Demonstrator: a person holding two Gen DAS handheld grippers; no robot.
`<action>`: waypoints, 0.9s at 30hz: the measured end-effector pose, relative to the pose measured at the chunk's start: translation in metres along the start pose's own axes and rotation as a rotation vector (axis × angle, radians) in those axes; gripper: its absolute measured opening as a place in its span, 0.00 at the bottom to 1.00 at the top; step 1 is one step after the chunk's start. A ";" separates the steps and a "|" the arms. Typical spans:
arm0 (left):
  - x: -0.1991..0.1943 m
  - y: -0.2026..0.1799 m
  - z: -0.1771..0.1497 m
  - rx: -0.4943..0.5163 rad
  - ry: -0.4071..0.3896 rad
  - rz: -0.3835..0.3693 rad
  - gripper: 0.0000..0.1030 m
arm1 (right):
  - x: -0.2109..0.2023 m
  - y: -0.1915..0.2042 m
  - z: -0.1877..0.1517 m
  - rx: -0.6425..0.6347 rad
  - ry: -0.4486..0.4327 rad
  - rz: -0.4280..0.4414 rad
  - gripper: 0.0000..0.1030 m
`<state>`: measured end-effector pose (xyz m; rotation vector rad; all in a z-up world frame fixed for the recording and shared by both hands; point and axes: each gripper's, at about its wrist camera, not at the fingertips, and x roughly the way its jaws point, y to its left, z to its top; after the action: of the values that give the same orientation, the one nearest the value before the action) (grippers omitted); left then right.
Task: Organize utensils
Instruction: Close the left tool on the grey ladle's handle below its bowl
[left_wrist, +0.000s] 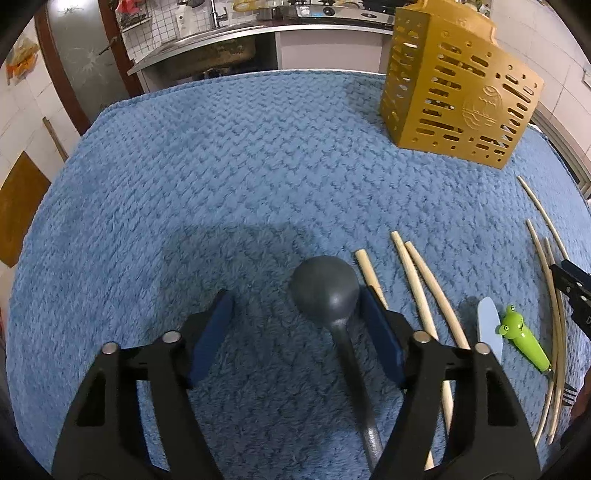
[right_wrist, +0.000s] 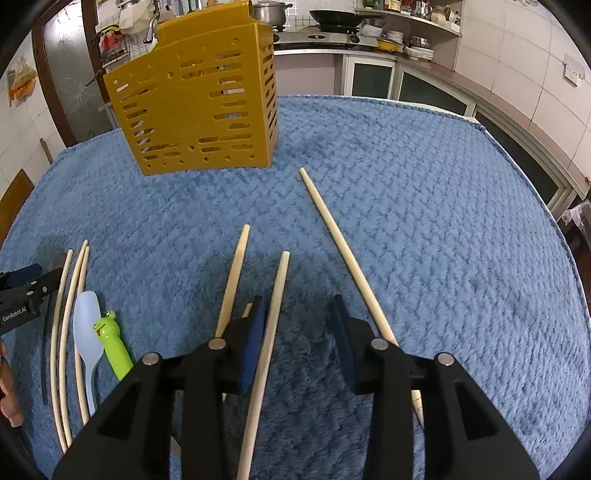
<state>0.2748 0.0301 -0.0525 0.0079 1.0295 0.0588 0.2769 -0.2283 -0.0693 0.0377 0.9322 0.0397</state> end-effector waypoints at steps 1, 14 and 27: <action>-0.001 -0.004 -0.001 0.013 -0.012 -0.001 0.57 | 0.001 -0.001 0.000 0.002 -0.005 0.002 0.35; -0.009 -0.017 -0.009 0.057 -0.044 0.007 0.35 | -0.001 -0.007 -0.003 0.020 -0.028 0.023 0.24; -0.001 0.006 -0.002 -0.026 0.006 0.002 0.67 | -0.001 -0.012 -0.003 0.032 -0.035 0.051 0.24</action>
<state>0.2724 0.0360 -0.0522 -0.0149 1.0346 0.0741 0.2737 -0.2407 -0.0711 0.0911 0.8971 0.0715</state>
